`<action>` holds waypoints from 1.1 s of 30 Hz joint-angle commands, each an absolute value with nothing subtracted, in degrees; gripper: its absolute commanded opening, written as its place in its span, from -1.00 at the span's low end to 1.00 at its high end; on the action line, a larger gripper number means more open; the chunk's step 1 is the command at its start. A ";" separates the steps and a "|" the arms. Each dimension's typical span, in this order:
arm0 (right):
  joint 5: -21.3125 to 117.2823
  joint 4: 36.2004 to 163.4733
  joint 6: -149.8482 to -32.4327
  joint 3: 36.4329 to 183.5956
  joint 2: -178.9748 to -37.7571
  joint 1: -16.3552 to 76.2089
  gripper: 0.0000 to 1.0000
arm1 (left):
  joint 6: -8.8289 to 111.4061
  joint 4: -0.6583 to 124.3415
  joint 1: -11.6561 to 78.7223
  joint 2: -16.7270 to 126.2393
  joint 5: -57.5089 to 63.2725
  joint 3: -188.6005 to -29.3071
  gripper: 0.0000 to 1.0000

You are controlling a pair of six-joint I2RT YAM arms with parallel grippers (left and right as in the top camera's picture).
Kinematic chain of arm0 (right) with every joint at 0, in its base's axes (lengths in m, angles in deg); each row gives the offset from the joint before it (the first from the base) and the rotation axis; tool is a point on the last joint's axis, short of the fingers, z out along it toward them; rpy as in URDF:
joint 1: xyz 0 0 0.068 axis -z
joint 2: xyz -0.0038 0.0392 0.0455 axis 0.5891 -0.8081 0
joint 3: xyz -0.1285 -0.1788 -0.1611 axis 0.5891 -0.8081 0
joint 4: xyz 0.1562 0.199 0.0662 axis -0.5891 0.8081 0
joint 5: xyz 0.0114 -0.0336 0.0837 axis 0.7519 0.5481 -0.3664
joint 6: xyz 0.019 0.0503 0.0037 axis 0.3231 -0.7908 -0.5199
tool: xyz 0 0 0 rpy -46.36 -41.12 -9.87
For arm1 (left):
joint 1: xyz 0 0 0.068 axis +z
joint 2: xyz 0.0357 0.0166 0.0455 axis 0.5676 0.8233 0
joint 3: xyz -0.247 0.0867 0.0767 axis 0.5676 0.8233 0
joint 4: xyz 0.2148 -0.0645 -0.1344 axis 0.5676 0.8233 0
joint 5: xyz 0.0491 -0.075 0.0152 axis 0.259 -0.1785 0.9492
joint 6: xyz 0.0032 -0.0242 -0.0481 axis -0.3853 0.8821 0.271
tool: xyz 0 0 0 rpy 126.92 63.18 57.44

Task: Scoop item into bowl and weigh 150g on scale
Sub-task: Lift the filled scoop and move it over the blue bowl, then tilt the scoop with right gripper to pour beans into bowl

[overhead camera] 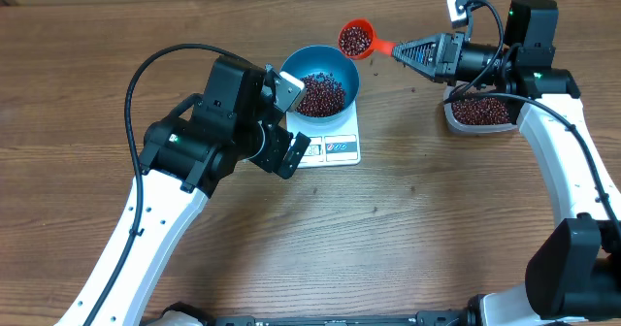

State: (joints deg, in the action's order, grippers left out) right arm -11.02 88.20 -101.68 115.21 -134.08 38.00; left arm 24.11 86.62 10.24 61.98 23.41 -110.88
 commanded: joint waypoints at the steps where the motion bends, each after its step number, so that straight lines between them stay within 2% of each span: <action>1: -10.01 87.70 -101.00 116.52 -132.86 38.00 -0.93 | 24.70 86.53 10.18 62.18 23.43 -111.29 1.00; 8: -8.42 87.78 -93.13 116.52 -132.86 34.33 -0.93 | 24.70 86.53 10.18 62.18 23.43 -111.29 0.99; 13: -1.53 89.29 -86.92 116.52 -132.86 30.66 -0.93 | 24.70 86.53 10.18 62.18 23.43 -111.29 0.98; 27: 6.97 93.18 -72.08 116.52 -132.79 28.34 -0.93 | 24.70 86.53 10.18 62.18 23.43 -111.29 0.99; 33: 17.24 95.69 -64.32 116.52 -132.79 24.06 -0.93 | 24.70 86.53 10.18 62.18 23.43 -111.29 0.99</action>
State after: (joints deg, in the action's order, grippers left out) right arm 11.80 95.83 -68.93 115.21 -134.08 25.63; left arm 24.11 86.59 10.24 61.98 23.41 -110.88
